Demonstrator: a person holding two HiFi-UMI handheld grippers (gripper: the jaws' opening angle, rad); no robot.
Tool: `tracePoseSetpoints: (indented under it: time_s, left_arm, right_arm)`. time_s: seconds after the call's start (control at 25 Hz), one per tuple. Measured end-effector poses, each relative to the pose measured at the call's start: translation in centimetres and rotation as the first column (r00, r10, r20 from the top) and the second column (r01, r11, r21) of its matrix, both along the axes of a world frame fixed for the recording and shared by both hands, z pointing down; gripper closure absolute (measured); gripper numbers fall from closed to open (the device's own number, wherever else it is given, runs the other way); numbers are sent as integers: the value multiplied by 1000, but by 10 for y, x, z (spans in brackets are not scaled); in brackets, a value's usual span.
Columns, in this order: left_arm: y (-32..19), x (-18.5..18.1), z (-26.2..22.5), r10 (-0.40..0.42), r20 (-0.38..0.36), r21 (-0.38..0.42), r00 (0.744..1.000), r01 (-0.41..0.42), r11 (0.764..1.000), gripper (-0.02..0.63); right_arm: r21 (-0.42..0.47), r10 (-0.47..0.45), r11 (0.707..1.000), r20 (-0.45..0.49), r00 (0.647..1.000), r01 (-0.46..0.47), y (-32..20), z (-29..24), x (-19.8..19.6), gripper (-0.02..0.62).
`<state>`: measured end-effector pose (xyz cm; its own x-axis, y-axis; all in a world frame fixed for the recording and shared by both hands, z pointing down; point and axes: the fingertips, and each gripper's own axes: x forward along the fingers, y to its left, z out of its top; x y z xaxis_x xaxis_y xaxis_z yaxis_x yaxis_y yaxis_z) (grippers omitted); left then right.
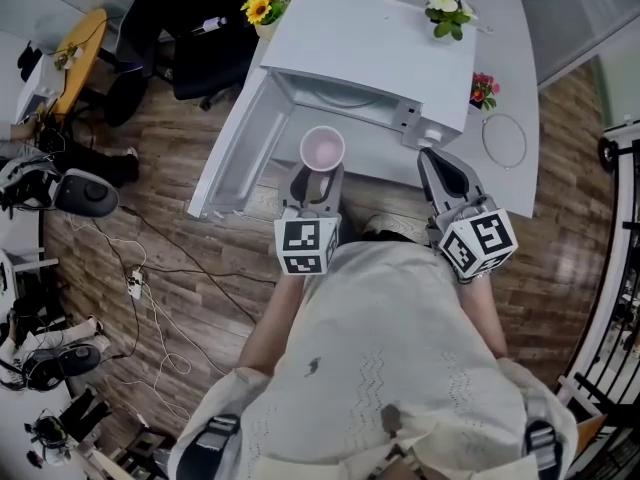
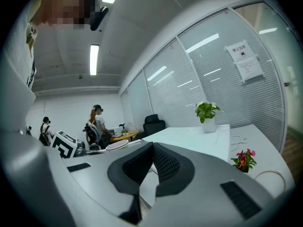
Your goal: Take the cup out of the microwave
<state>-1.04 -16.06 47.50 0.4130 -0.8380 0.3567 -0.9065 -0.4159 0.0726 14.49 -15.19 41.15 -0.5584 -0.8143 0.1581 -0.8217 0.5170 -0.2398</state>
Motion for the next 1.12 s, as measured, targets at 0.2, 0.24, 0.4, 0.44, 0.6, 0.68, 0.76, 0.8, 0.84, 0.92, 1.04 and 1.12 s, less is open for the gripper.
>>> tracePoseSetpoints:
  time_s: [0.2, 0.24, 0.4, 0.44, 0.6, 0.68, 0.76, 0.8, 0.84, 0.92, 1.04, 1.12]
  left_arm:
    - [-7, 1, -24, -18, -21, 24, 1000, 18, 1000, 390]
    - [-8, 2, -28, -19, -19, 27, 1000, 19, 999, 390]
    - [-15, 3, -39, -22, -11, 38, 1000, 23, 999, 390]
    - [-16, 3, -42, -23, -10, 41, 1000, 24, 999, 390]
    - [-18, 5, -52, -20, -18, 40, 1000, 21, 999, 390]
    - [-19, 6, -58, -21, -23, 42, 1000, 22, 999, 390]
    - [-20, 6, -64, -23, -26, 47, 999, 24, 999, 390]
    - [-21, 6, -67, -24, -27, 52, 999, 26, 998, 390]
    - [-22, 6, -70, -26, -28, 57, 999, 27, 998, 390]
    - [-24, 5, -76, -29, -28, 66, 999, 31, 997, 390]
    - [-26, 4, -80, -32, -25, 77, 999, 34, 996, 390]
    - [-27, 4, -83, -33, -22, 82, 999, 35, 996, 390]
  right_arm:
    - [27, 18, 999, 1, 1000, -18, -5, -24, 11, 586]
    - [28, 23, 999, -6, 1000, -22, -6, -28, 13, 587]
    - [41, 25, 999, -31, 999, -24, -9, -41, 17, 586]
    - [43, 26, 999, -34, 999, -25, -9, -44, 18, 586]
    - [61, 22, 998, -41, 999, -20, -12, -57, 18, 586]
    - [70, 23, 997, -43, 999, -19, -13, -64, 19, 586]
    - [81, 23, 997, -45, 999, -19, -15, -70, 19, 586]
    - [87, 22, 996, -44, 999, -18, -17, -73, 19, 588]
    - [91, 21, 996, -44, 999, -17, -18, -75, 19, 587]
    - [96, 24, 995, -41, 999, -19, -20, -79, 19, 587]
    - [105, 23, 994, -32, 999, -19, -21, -83, 18, 588]
    - [110, 21, 994, -28, 999, -18, -21, -85, 17, 588]
